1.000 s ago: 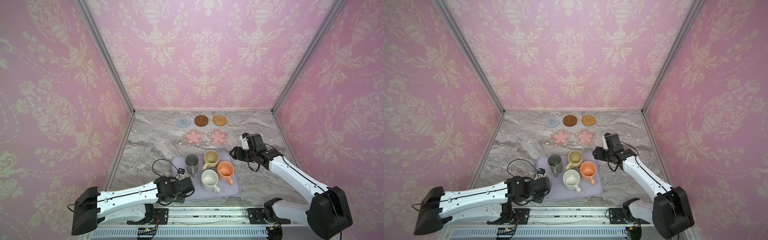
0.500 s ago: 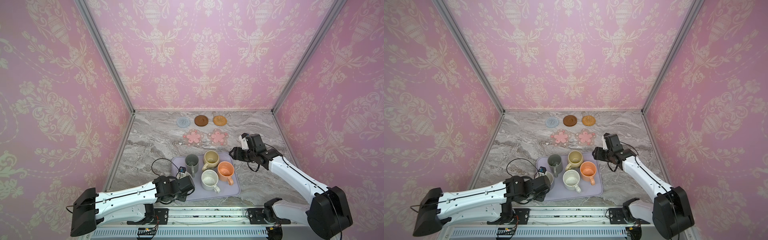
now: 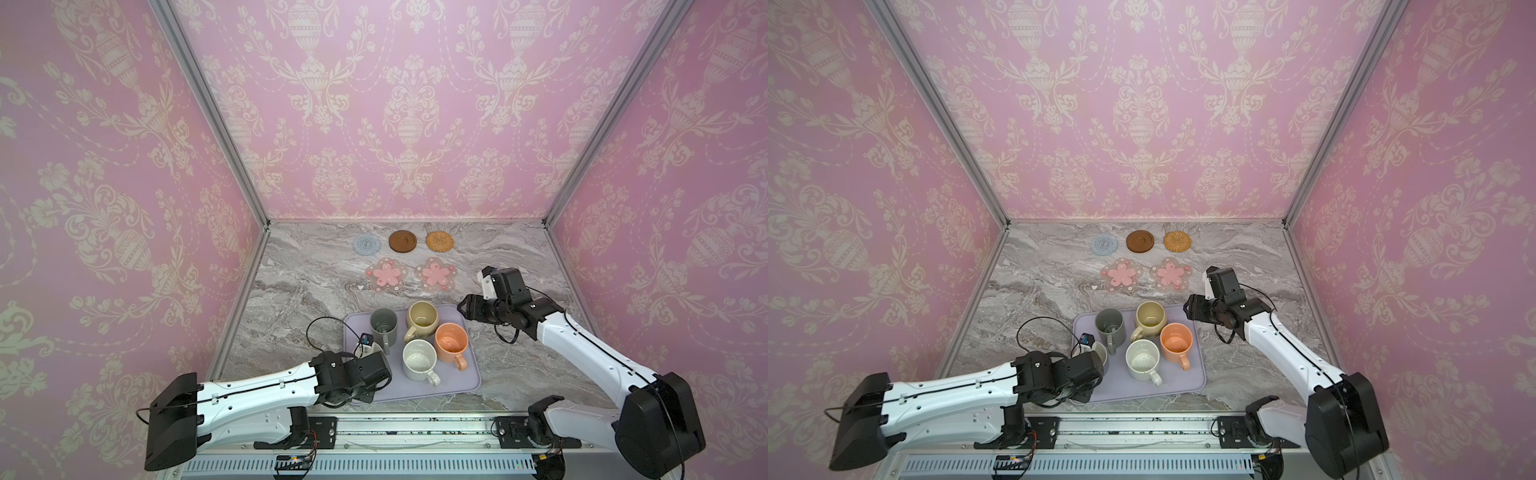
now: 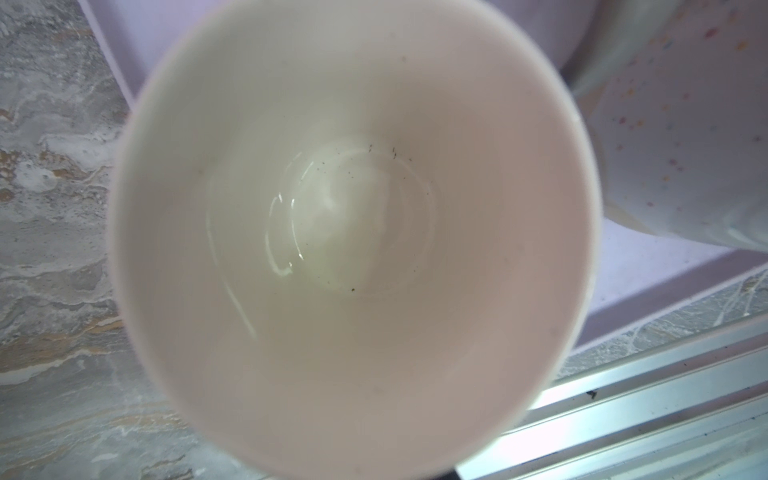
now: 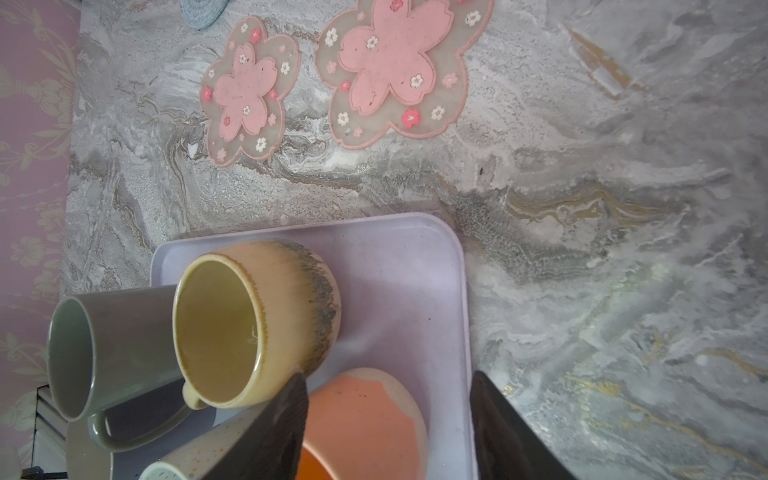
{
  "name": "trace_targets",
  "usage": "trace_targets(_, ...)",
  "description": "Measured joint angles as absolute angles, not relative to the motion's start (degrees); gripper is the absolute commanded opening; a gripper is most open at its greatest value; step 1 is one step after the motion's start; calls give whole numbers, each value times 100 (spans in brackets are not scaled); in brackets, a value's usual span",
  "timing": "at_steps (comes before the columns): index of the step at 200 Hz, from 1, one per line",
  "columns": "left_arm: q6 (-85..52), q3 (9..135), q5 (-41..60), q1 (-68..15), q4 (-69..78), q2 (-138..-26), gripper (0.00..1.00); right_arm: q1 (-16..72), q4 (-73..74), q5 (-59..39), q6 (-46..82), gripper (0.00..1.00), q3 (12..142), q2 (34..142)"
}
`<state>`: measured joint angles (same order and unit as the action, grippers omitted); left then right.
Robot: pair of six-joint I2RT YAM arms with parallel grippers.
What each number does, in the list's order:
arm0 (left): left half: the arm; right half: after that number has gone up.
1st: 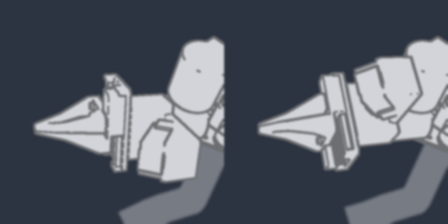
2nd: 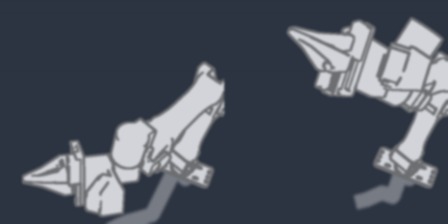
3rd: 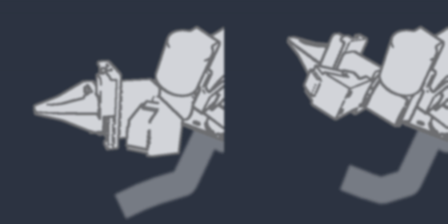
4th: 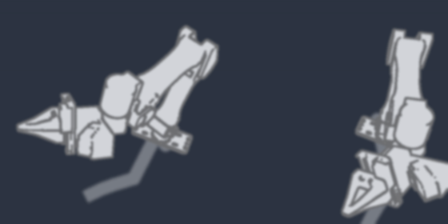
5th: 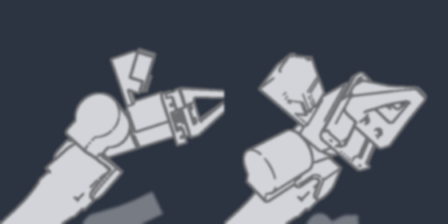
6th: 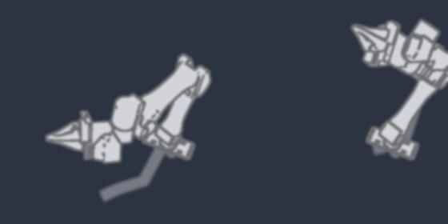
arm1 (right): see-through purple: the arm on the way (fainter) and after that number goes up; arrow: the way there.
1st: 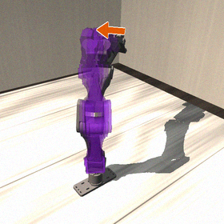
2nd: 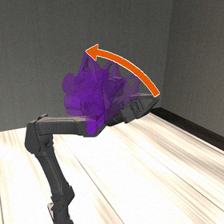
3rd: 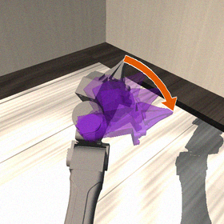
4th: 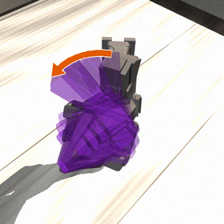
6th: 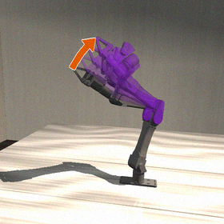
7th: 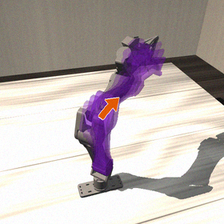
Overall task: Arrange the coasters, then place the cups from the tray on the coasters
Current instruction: 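Lift the white mug off the tray with the left gripper, then carry the white mug with the left gripper past the pink flower coasters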
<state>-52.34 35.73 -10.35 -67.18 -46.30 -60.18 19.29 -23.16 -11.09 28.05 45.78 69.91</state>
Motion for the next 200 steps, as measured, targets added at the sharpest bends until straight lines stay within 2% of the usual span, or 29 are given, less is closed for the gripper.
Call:
trace_targets(6,-5234,3573,-1039,-6718,-4630,-6023,0,1929,-2314,-1109,2805,64,4578,6991)
trace_targets(73,-5236,3573,-1048,-6718,-4637,-5999,0,1929,-2279,-1103,2805,70,4578,6991)
trace_targets(200,-5332,4292,-1334,-6381,-5867,-5367,0,1929,-2298,-1094,2370,70,4858,7225)
